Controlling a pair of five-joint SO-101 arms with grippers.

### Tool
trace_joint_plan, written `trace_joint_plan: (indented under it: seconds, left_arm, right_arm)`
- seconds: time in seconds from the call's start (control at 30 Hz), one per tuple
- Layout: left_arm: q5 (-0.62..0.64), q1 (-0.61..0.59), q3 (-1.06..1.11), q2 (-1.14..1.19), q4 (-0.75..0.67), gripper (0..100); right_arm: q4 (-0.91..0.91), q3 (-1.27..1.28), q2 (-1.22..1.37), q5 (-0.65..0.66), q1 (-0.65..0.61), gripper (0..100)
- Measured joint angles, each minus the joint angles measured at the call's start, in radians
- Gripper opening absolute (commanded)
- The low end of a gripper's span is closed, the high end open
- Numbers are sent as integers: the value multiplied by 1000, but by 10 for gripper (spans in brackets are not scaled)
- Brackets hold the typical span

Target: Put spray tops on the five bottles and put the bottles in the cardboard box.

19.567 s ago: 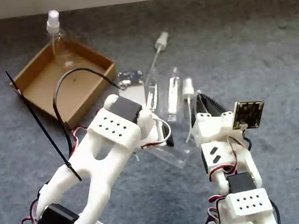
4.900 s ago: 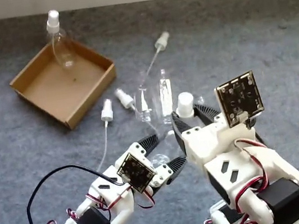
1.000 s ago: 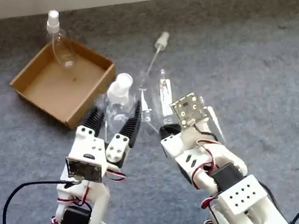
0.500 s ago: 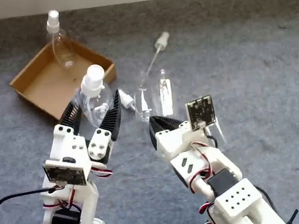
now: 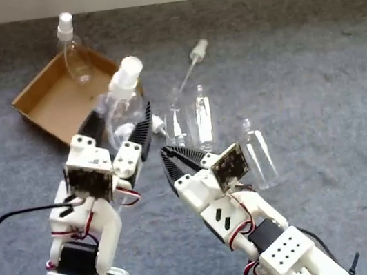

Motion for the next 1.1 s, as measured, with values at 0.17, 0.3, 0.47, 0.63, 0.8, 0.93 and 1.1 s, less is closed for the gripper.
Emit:
trace_joint_plan:
  seconds: [0.17, 0.3, 0.47, 0.63, 0.8, 0.93, 1.1]
  left_arm:
    - [115, 55, -41, 172, -124, 70]
    - [235, 57, -52, 318, -264, 69]
    - [338, 69, -52, 491, -371, 67]
    - [414, 106, -52, 566, -410, 67]
    - [425, 127, -52, 568, -410, 67]
    - [428, 140, -52, 568, -410, 67]
    - [436, 144, -54, 568, -411, 67]
  right_arm:
    - [-63, 0, 0, 18, -15, 9]
    - [-72, 0, 0, 20, -15, 9]
    - [-72, 0, 0, 20, -15, 9]
    - [-72, 0, 0, 20, 8, 9]
    - [-72, 2, 0, 20, 43, 9]
    - [-72, 2, 0, 20, 83, 9]
    - [-72, 2, 0, 23, 135, 9]
